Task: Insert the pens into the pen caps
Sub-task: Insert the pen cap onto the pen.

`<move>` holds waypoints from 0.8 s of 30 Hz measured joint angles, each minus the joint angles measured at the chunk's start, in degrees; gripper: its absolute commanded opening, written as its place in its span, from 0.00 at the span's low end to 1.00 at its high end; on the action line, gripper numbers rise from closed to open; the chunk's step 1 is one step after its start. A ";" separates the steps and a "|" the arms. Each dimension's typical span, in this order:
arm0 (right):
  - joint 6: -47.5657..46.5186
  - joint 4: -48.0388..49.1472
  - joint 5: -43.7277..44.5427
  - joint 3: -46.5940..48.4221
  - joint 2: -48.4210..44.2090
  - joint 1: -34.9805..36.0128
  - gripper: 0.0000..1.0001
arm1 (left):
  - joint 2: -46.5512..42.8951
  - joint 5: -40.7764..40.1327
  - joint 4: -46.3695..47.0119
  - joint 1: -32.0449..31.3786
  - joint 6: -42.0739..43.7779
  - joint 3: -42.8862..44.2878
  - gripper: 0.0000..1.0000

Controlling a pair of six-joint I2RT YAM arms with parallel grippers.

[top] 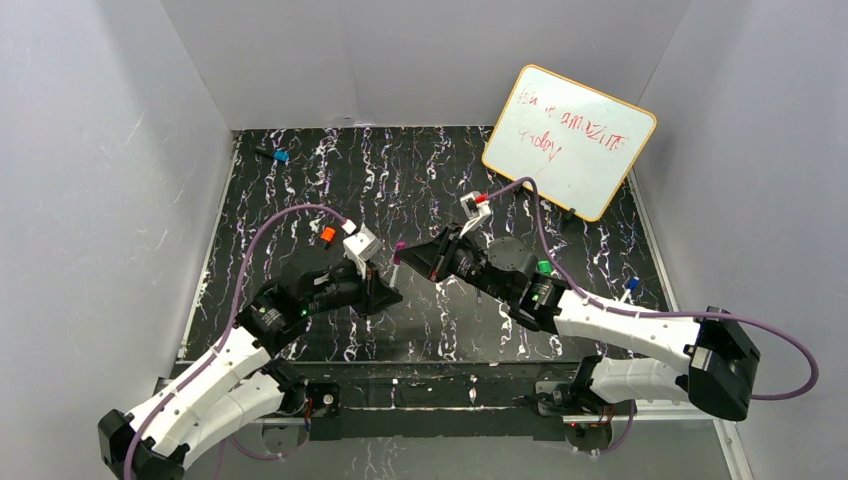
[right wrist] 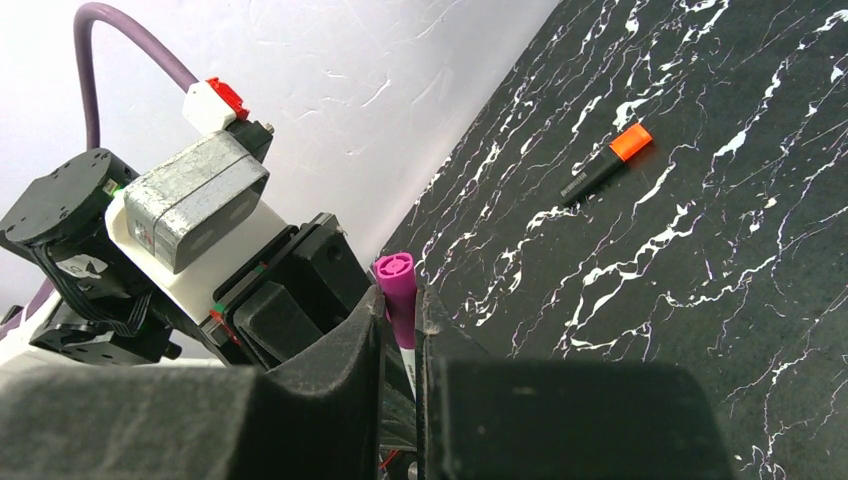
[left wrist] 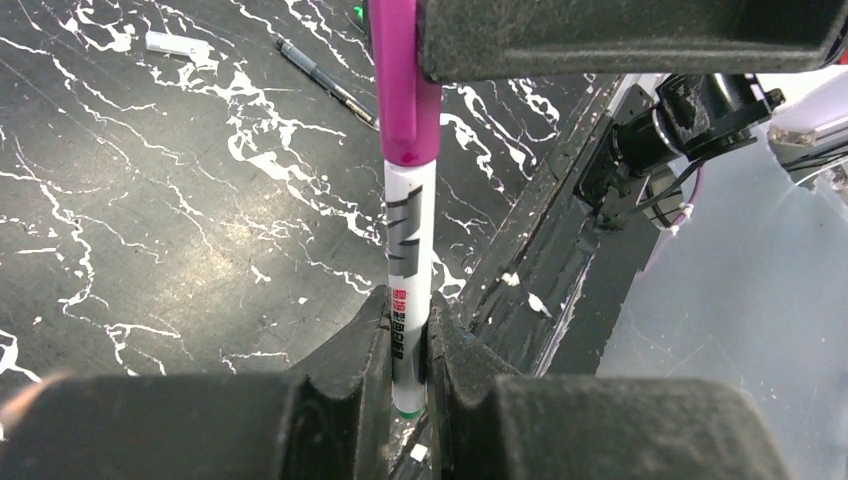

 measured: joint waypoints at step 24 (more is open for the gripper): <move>-0.66 3.41 7.54 0.07 1.84 4.96 0.01 | 2.16 -1.92 -6.80 0.66 4.79 4.52 0.00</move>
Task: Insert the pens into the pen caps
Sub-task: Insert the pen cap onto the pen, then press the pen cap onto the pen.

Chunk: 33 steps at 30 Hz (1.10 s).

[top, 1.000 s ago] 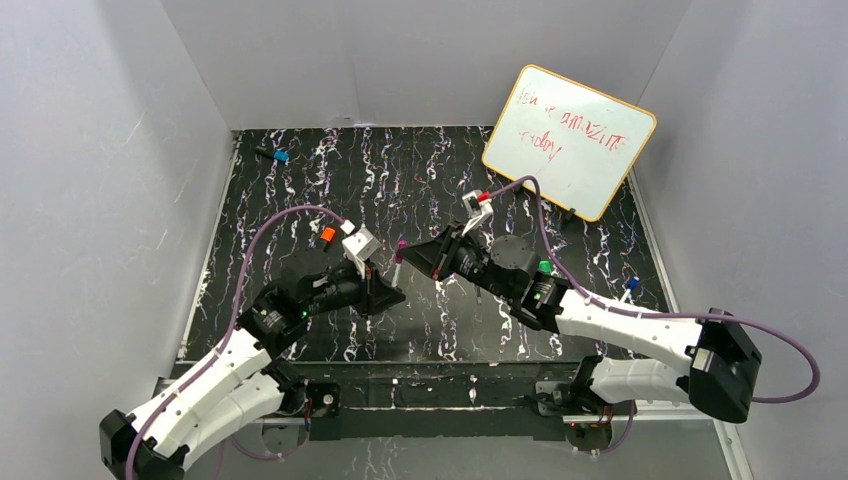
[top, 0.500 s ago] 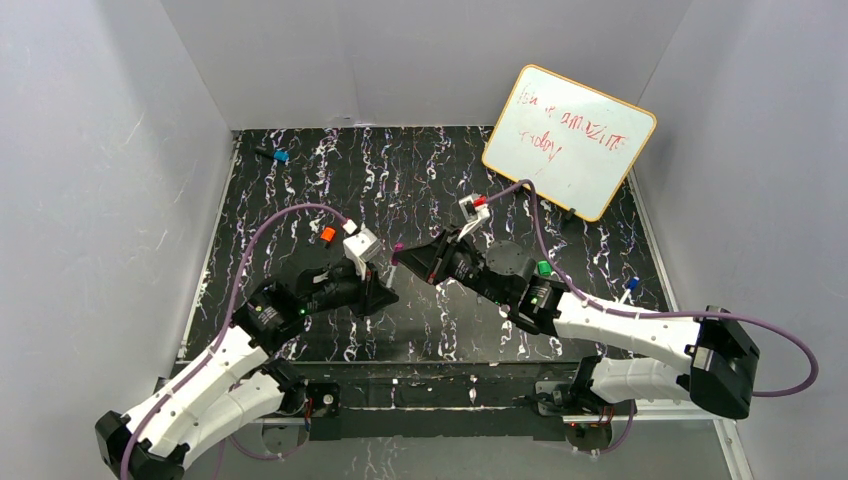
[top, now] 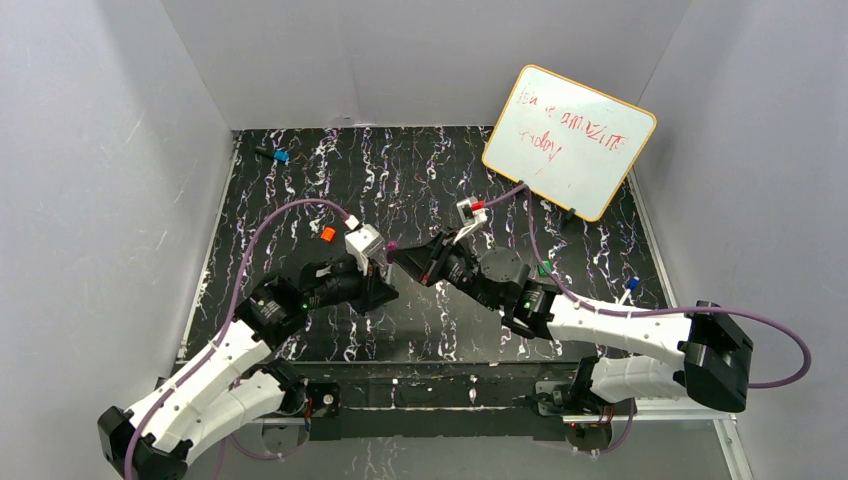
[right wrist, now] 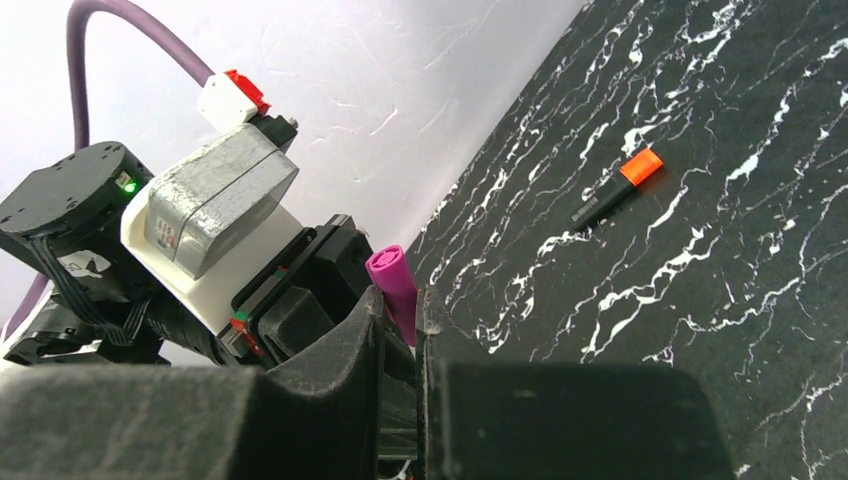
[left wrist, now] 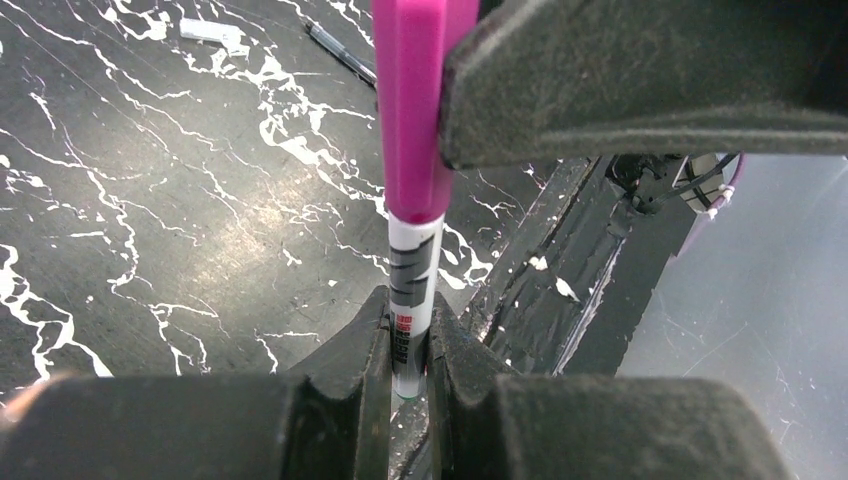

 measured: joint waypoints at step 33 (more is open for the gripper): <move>-11.80 -27.32 -0.04 1.31 -10.38 8.20 0.78 | 2.84 5.18 5.57 8.17 2.95 8.35 0.00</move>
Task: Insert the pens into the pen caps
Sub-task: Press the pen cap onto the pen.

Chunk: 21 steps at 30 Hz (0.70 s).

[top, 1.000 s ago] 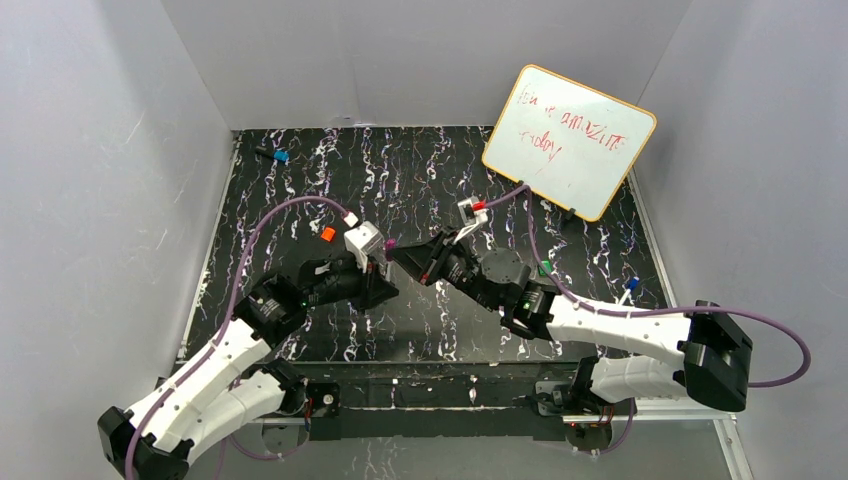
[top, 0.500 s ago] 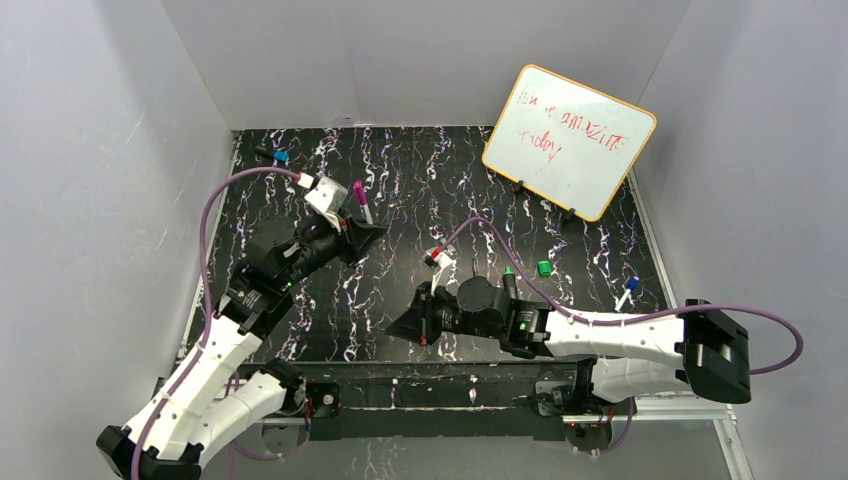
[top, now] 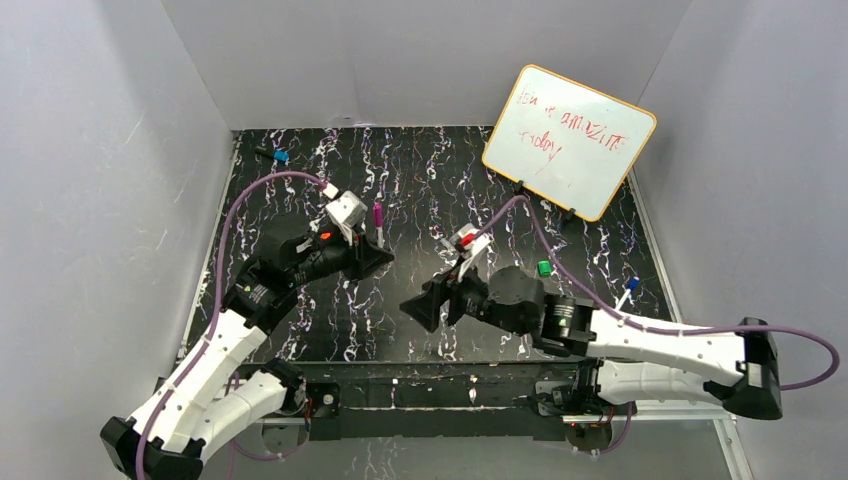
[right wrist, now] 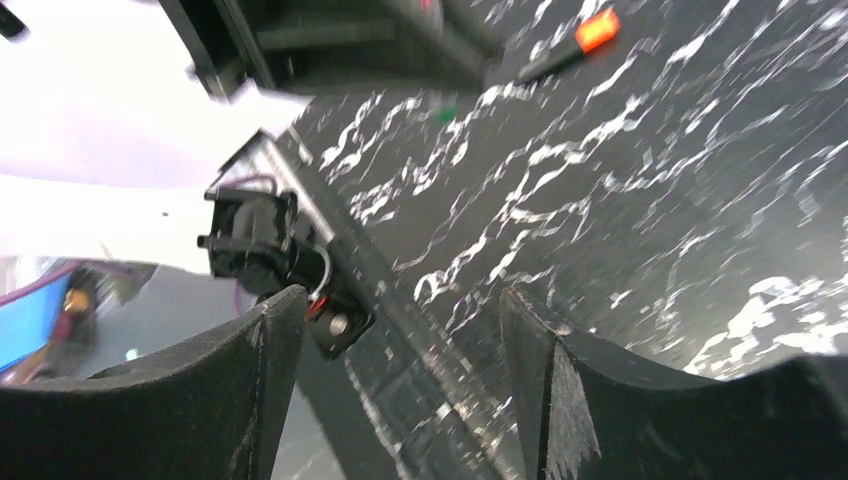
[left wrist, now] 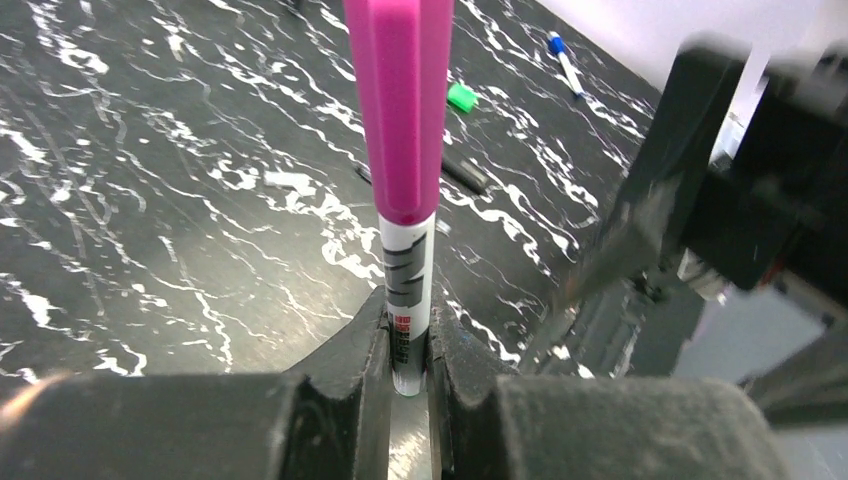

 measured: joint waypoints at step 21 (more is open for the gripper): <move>-12.22 6.47 -10.05 9.40 7.08 -12.28 0.72 | -1.29 17.77 -6.86 0.04 1.36 -3.78 0.00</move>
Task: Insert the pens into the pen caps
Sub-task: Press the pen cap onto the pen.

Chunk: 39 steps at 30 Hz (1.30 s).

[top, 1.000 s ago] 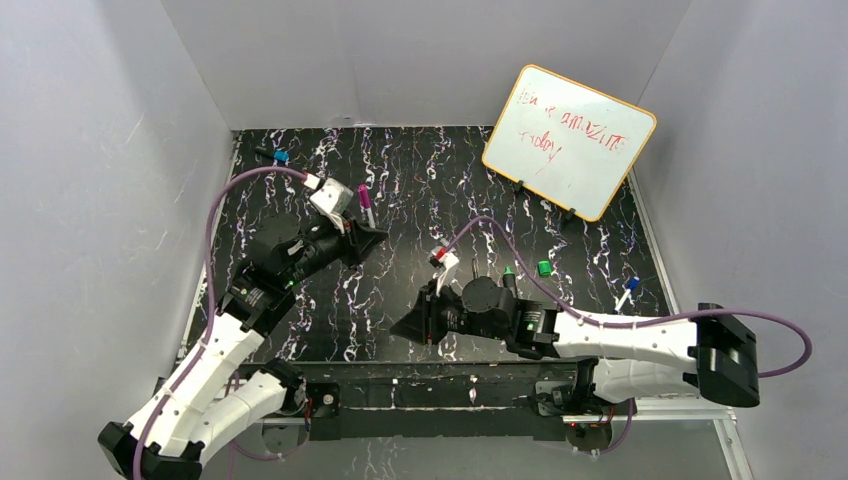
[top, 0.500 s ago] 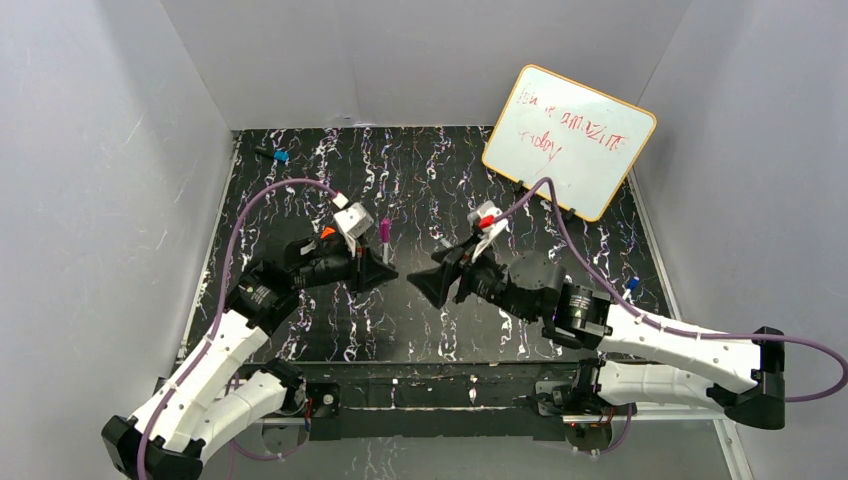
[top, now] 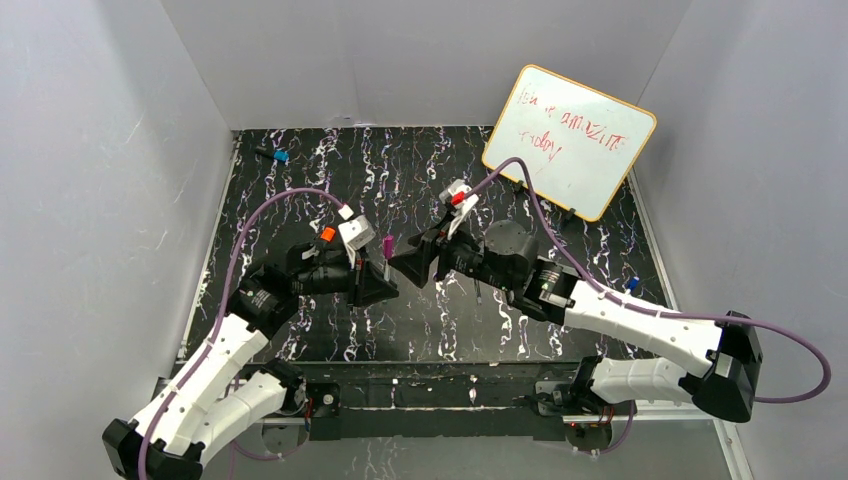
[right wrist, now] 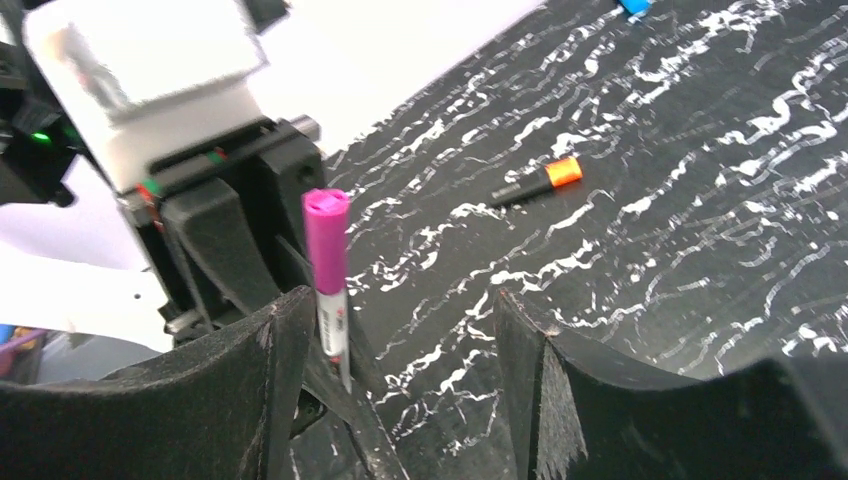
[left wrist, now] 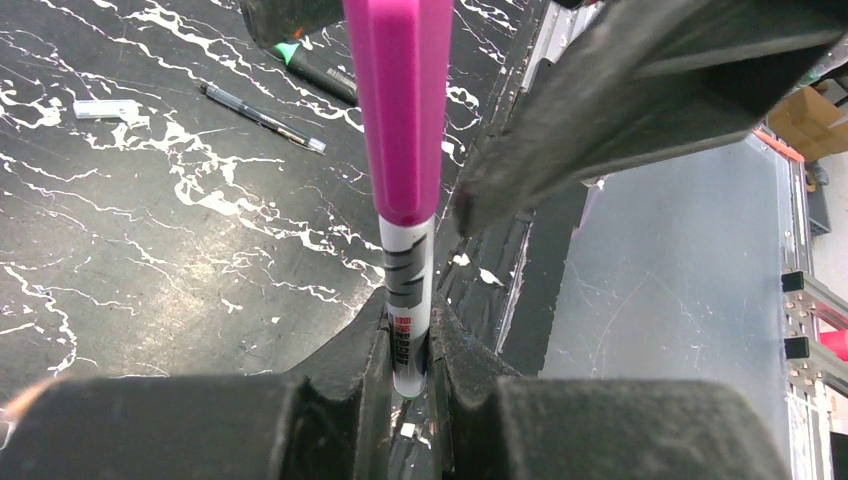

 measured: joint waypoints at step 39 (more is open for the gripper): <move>1.14 6.86 -12.31 5.49 5.62 -3.30 0.14 | 0.02 0.81 0.02 0.26 -0.02 -0.02 0.00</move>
